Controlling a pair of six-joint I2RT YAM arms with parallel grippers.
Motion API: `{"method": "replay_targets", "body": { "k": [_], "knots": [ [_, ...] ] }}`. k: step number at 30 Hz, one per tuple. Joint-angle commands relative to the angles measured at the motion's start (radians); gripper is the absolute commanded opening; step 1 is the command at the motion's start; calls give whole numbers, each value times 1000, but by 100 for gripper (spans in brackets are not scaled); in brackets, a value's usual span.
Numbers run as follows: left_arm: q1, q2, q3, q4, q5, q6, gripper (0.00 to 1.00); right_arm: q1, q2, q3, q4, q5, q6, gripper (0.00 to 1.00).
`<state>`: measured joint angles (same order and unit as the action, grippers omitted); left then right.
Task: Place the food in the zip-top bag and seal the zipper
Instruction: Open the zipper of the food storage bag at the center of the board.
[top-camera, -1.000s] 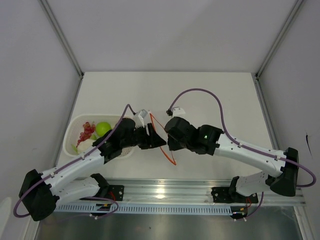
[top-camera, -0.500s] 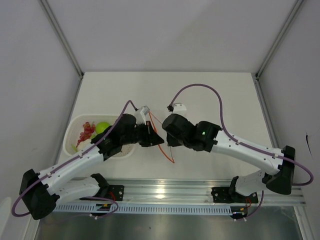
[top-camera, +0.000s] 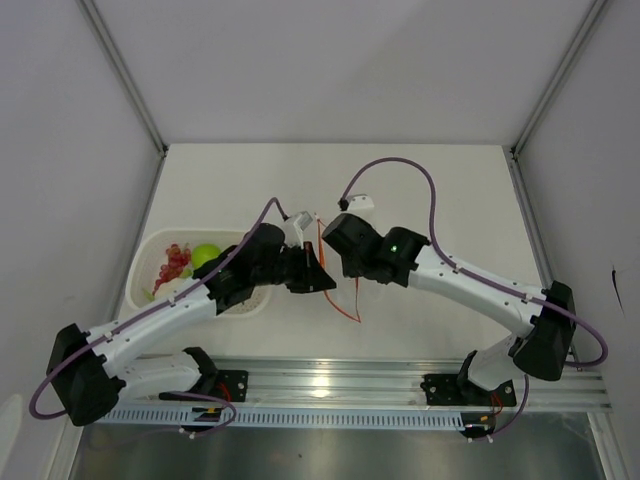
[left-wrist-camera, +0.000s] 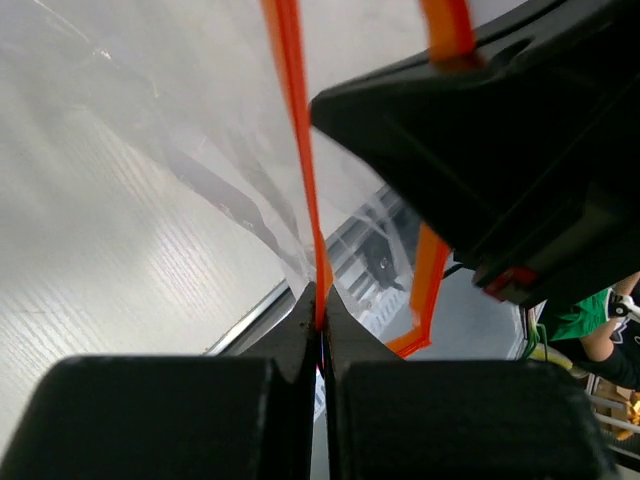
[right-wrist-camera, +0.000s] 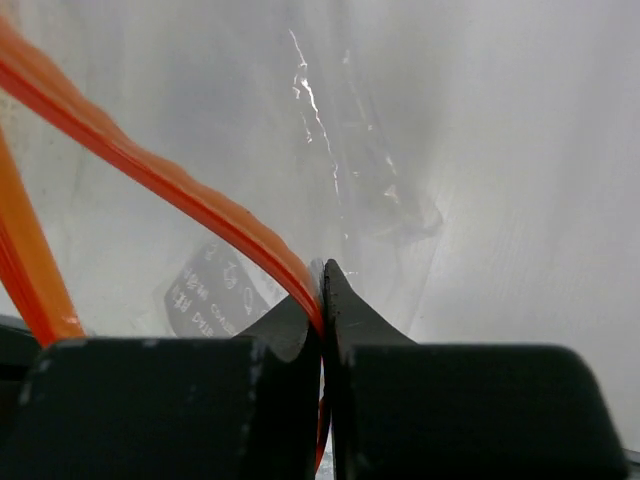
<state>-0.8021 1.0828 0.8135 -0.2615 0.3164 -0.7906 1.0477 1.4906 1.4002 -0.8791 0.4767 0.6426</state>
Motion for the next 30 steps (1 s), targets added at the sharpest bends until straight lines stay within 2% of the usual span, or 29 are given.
{"method": "replay_targets", "body": {
  "k": [1,6,10,13,18,26,30],
  "knots": [
    [-8,57,82,-25,-29,53,0,-38,-79,8,-17,63,-73,0],
    [-5,153,134,-97,-106,90,0,-95,-142,11,-89,184,-103,0],
    [21,193,139,-102,-109,97,1,-155,-199,-20,-106,205,-132,0],
    [46,226,151,-93,-70,106,1,-198,-249,-76,-74,162,-169,0],
    [55,296,182,-76,-7,123,1,-201,-339,-211,46,88,-234,0],
    [53,304,173,18,61,100,0,-202,-305,-271,152,-123,-293,0],
    [53,275,161,19,64,106,0,-202,-257,-271,169,-159,-290,0]
  ]
}}
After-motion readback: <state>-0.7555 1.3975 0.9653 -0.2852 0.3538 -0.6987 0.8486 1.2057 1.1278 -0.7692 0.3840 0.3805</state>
